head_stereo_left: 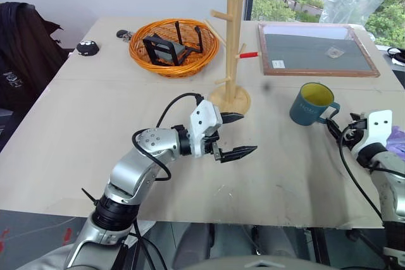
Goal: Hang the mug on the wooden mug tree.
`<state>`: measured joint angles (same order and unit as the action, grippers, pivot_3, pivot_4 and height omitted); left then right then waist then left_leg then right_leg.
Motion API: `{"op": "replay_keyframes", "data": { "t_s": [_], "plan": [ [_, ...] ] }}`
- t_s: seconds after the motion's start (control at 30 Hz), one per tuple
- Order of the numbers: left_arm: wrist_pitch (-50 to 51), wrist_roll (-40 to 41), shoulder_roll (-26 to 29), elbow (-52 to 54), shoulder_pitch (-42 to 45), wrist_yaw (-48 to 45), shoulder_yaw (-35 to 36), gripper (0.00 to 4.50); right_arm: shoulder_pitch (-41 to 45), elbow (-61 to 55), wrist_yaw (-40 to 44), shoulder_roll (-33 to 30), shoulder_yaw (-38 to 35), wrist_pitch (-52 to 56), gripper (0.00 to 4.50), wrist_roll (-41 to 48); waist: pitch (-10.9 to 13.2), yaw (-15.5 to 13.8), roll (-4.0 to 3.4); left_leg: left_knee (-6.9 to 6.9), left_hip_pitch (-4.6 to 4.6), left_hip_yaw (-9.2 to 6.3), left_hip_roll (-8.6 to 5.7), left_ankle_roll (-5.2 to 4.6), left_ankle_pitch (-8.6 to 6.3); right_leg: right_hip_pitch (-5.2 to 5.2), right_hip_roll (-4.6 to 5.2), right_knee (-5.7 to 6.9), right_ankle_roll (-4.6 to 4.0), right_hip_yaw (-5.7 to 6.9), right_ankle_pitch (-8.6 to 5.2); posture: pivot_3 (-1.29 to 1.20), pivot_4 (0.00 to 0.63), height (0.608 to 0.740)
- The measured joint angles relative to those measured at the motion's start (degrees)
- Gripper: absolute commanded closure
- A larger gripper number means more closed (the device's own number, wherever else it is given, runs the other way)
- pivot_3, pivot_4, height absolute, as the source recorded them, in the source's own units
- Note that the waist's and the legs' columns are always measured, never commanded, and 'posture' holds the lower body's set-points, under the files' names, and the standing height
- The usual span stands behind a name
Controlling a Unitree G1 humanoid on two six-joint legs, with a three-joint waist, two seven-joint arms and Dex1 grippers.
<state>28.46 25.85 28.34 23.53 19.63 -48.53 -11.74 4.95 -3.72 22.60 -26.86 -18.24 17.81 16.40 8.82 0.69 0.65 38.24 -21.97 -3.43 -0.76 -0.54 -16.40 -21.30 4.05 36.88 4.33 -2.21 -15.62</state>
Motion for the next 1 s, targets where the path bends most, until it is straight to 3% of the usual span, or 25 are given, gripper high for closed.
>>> {"op": "replay_keyframes", "data": {
  "t_s": [0.37,0.47,0.6,0.63,0.9,1.0],
  "plan": [
    [-0.8,-2.3,-0.7,-0.1,-0.7,1.4,-0.1,0.0,3.8,5.3,-1.5,1.7,2.0,-2.0,0.91,-2.2,0.0,0.1,0.0,0.0,0.02,0.03,0.0,0.02,0.01,-0.01,-0.01,0.03,0.0,-0.03,0.0,0.0,0.15,0.737],
    [-1.3,-3.4,-1.1,-0.2,-0.7,1.8,-0.1,0.0,5.9,7.9,-2.4,2.4,2.7,-2.9,2.19,-3.1,0.0,0.2,0.0,0.0,0.01,0.06,0.0,0.05,0.03,-0.05,-0.01,0.04,0.0,-0.07,0.0,0.0,0.15,0.737],
    [-1.3,-3.6,-1.7,-0.2,-0.5,2.6,-0.1,0.0,7.2,9.3,-2.2,2.4,2.8,-3.7,4.22,-3.7,0.0,0.0,0.0,0.0,-0.02,0.05,-0.01,0.07,0.04,-0.06,0.0,0.03,0.0,-0.05,0.0,0.0,0.15,0.737],
    [-1.3,-3.6,-1.7,-0.2,-0.4,2.6,-0.1,0.0,7.3,9.4,-2.2,2.4,2.8,-3.8,4.45,-3.7,0.0,0.0,0.0,0.0,-0.02,0.05,0.0,0.07,0.04,-0.06,0.0,0.02,0.0,-0.05,0.0,0.0,0.15,0.737],
    [-0.4,-3.1,-2.0,-0.2,0.1,3.9,1.2,0.0,7.4,8.4,1.7,1.7,3.8,-2.4,4.45,-1.7,0.0,0.2,-0.02,0.0,-0.01,0.07,0.0,0.02,0.01,-0.08,0.0,0.07,0.0,-0.07,0.0,0.0,0.15,0.737],
    [0.8,-1.4,-2.0,0.4,0.0,5.2,3.6,0.0,9.5,5.1,8.0,-3.1,4.8,2.4,4.45,2.1,0.1,0.2,-0.11,0.03,-0.08,0.11,-0.01,0.02,0.01,-0.15,0.01,0.07,0.01,-0.12,0.01,0.0,0.15,0.737]
  ]
}}
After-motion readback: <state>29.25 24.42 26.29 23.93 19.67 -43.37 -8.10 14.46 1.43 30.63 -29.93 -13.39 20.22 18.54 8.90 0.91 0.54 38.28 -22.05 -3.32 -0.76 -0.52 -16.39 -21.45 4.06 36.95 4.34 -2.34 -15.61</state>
